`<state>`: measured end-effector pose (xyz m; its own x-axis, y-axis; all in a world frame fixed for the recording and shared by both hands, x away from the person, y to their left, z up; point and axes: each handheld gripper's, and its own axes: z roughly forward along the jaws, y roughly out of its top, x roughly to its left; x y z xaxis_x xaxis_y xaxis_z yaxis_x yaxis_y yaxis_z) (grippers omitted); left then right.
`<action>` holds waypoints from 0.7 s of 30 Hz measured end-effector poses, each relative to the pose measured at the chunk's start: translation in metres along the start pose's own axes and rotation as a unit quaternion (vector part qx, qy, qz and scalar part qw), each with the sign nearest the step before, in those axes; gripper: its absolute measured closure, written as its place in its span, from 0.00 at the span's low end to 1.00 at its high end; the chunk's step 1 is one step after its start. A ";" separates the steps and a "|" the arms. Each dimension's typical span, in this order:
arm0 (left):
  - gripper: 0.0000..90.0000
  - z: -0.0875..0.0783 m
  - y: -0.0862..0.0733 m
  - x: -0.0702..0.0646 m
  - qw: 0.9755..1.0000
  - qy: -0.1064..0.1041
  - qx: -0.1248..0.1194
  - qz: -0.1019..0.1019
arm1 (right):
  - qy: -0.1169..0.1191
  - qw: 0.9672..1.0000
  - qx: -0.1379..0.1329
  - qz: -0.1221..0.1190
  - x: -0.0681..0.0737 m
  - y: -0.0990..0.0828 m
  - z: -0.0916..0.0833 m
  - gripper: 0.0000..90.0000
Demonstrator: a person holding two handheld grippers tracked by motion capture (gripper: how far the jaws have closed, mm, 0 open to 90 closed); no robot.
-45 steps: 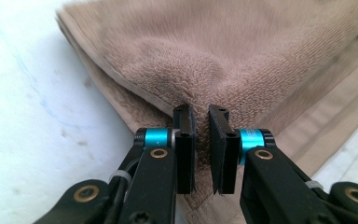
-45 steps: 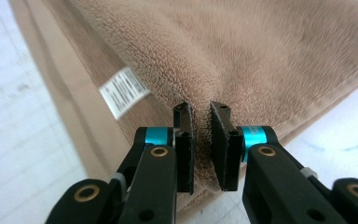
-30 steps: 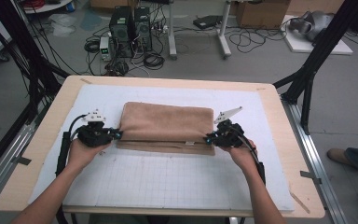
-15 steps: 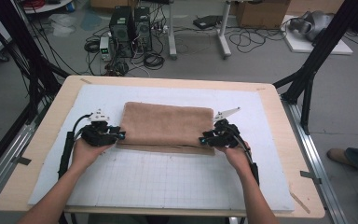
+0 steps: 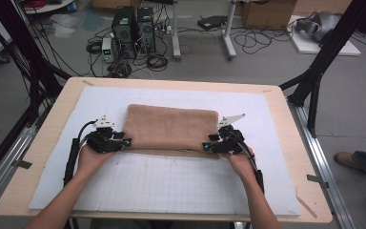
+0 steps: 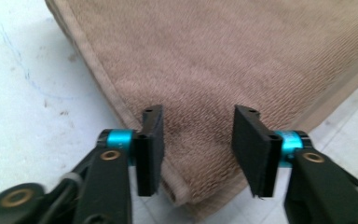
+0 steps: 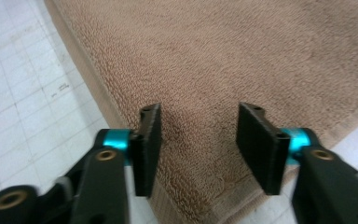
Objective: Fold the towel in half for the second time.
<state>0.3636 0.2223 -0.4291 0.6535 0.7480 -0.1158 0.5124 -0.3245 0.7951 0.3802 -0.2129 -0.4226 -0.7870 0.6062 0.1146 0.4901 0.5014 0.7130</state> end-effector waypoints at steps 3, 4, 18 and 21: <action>0.48 -0.004 0.001 -0.002 1.000 -0.007 -0.015 -0.002 | -0.006 1.000 -0.015 0.012 0.000 0.000 -0.004 0.37; 0.45 -0.005 0.002 -0.002 1.000 -0.007 -0.018 -0.003 | -0.006 1.000 -0.019 0.011 0.001 0.000 -0.005 0.34; 0.24 -0.026 0.002 -0.001 0.999 -0.012 -0.035 -0.004 | -0.008 0.999 -0.041 0.020 0.010 0.005 -0.019 0.17; 0.23 -0.029 0.001 -0.001 0.999 -0.011 -0.035 -0.004 | -0.008 0.999 -0.039 0.020 0.010 0.004 -0.020 0.15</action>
<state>0.3474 0.2378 -0.4107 0.6617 0.7377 -0.1344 0.4781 -0.2770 0.8335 0.3664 -0.2170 -0.4048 -0.7609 0.6352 0.1324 0.4892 0.4275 0.7602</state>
